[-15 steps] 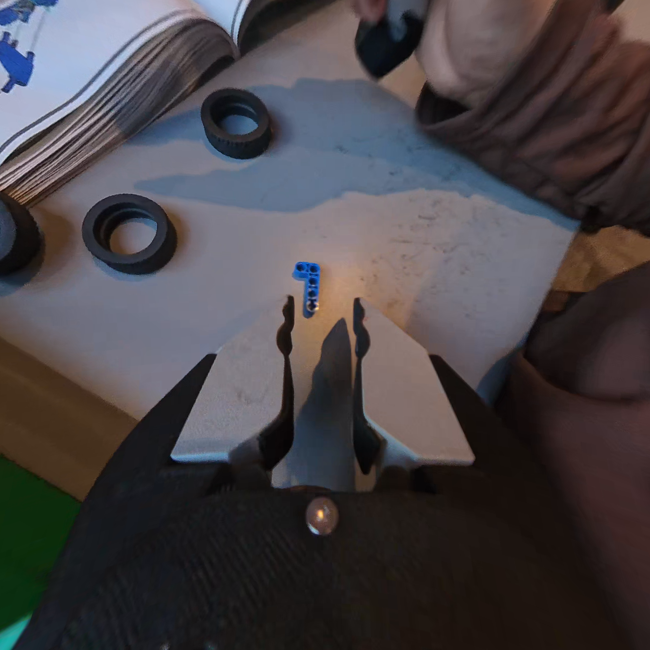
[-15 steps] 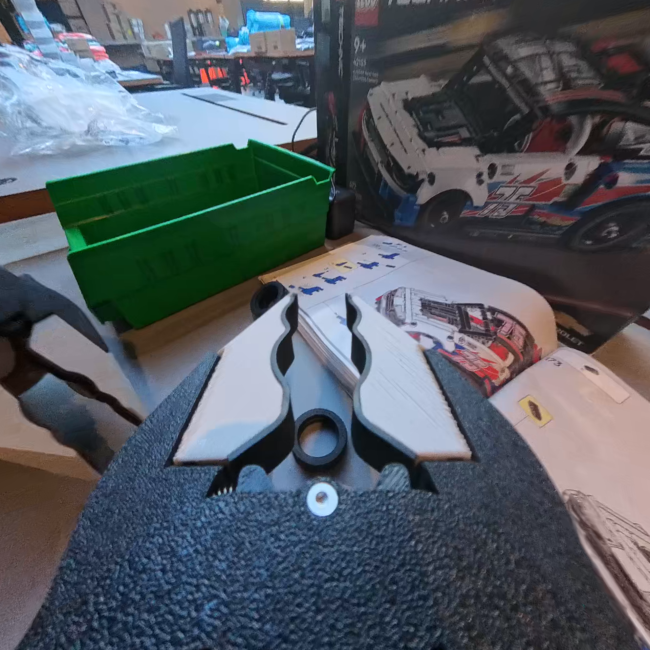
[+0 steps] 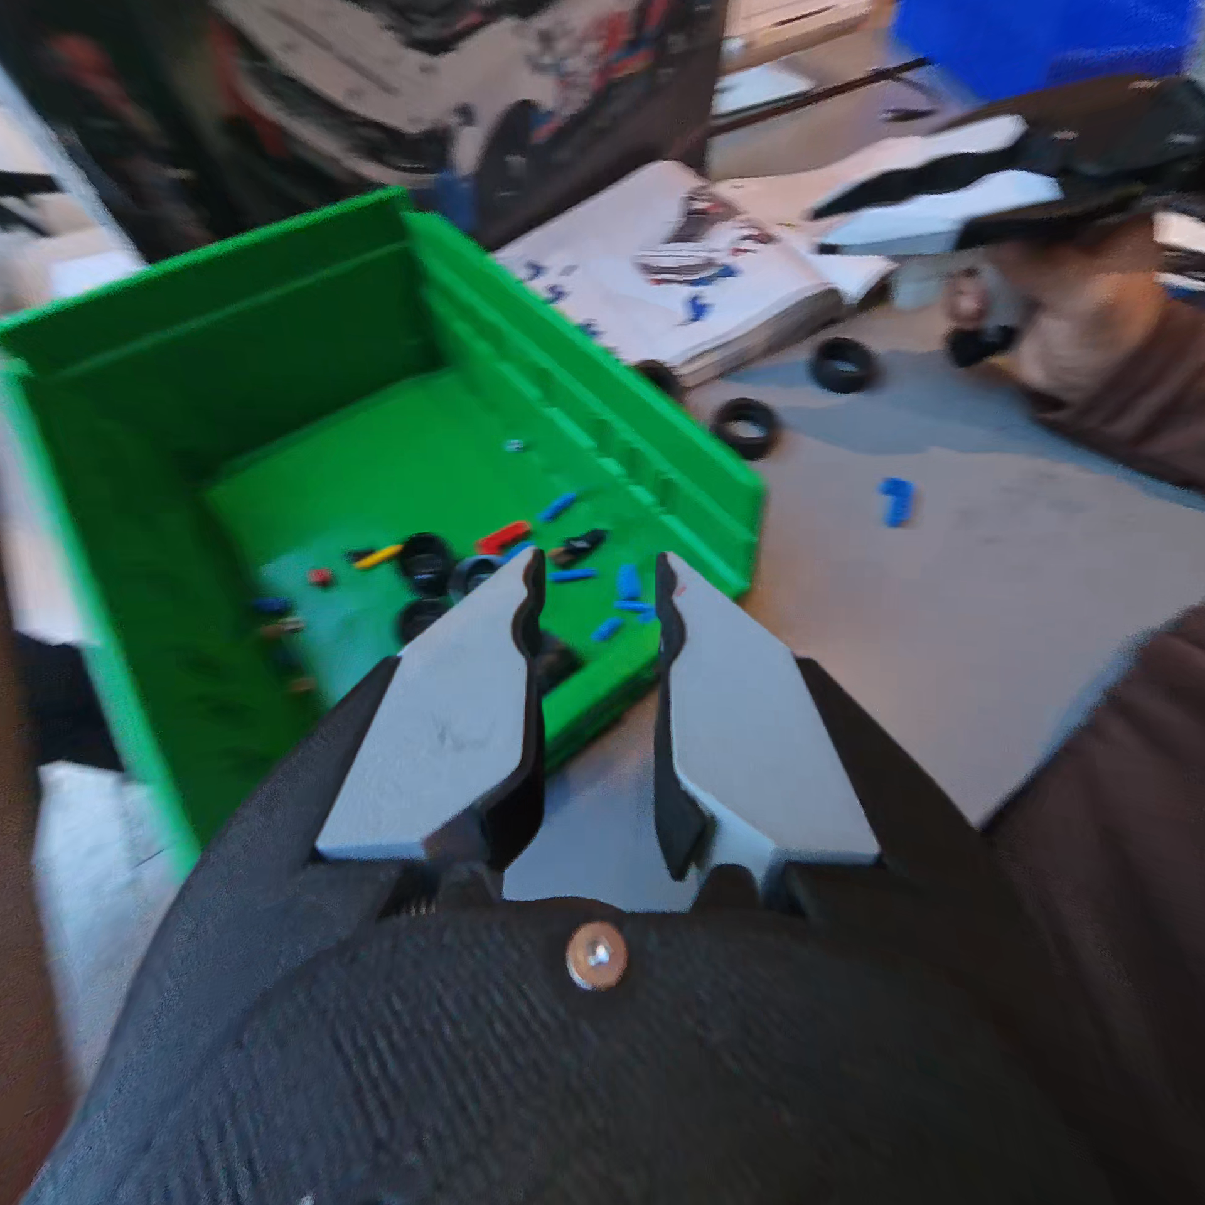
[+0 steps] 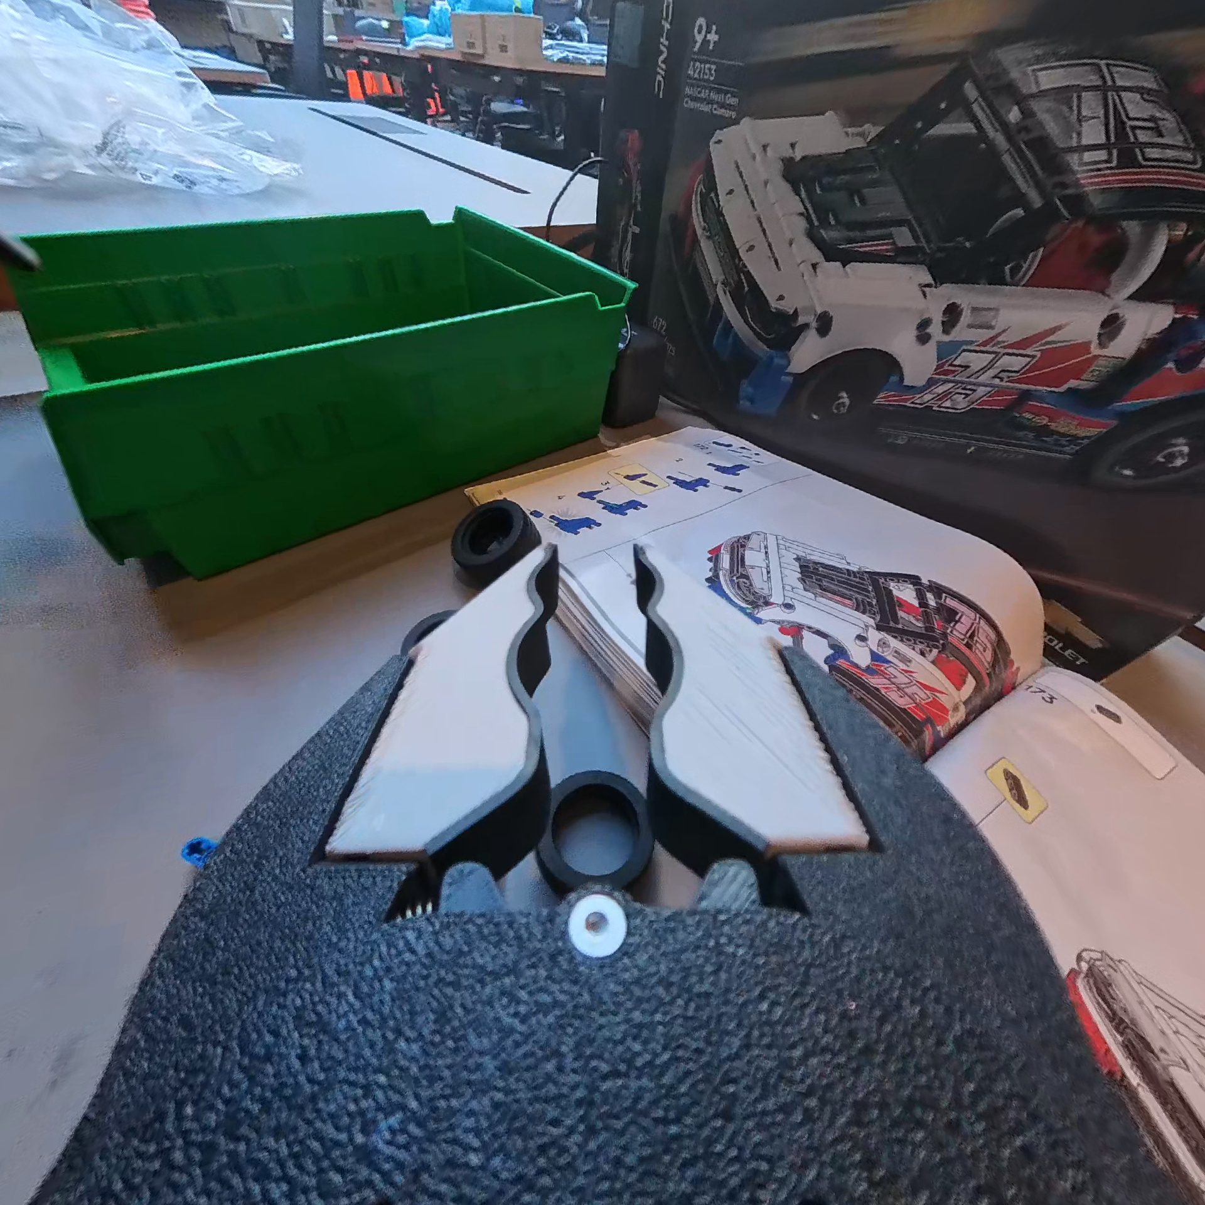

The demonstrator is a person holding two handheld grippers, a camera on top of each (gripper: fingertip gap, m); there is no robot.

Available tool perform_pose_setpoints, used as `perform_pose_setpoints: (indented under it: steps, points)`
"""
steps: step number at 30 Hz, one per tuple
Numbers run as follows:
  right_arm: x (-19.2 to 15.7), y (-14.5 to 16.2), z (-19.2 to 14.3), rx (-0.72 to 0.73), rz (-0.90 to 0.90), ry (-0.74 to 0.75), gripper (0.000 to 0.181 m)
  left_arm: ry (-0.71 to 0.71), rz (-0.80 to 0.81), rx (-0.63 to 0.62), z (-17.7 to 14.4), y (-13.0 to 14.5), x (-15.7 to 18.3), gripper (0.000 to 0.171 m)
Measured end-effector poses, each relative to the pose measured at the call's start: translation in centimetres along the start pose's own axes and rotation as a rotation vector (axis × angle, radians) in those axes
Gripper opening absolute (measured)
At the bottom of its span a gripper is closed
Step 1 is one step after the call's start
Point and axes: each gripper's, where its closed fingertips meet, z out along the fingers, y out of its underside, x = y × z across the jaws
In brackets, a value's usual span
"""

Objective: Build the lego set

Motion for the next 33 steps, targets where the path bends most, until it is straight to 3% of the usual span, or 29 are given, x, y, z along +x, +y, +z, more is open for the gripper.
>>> perform_pose_setpoints:
  steps: [5,8,11,15,21,24,29,33]
  points:
    - [0.7,0.3,0.2,0.006,0.013,0.024,0.023,-0.182,0.024,0.023,0.1,-1.1,-7.2,0.029]
    - [1.3,0.7,0.1,0.003,0.011,0.053,0.023,-0.158,0.019,0.077,1.3,-1.7,-7.7,0.028]
    - [1.8,1.1,0.4,-0.005,0.026,0.063,0.023,-0.021,0.024,0.045,3.0,-1.5,-6.2,0.027]
    - [1.9,1.2,0.8,-0.012,0.043,0.049,0.023,0.287,0.05,-0.244,5.6,1.5,-1.4,0.026]
    - [1.6,0.9,0.7,0.003,0.054,0.026,0.023,0.422,0.164,-0.619,8.9,6.1,1.4,0.027]
    - [1.6,0.6,0.3,0.022,0.067,0.017,0.023,0.485,0.123,-0.684,9.5,6.3,2.5,0.029]
    - [1.5,0.1,-0.2,0.05,0.081,0.001,0.023,0.41,0.185,-0.773,10.3,7.1,1.6,0.029]
    - [1.3,-0.2,-0.4,0.059,0.078,-0.007,0.022,0.403,0.211,-0.793,10.2,7.5,1.7,0.017]
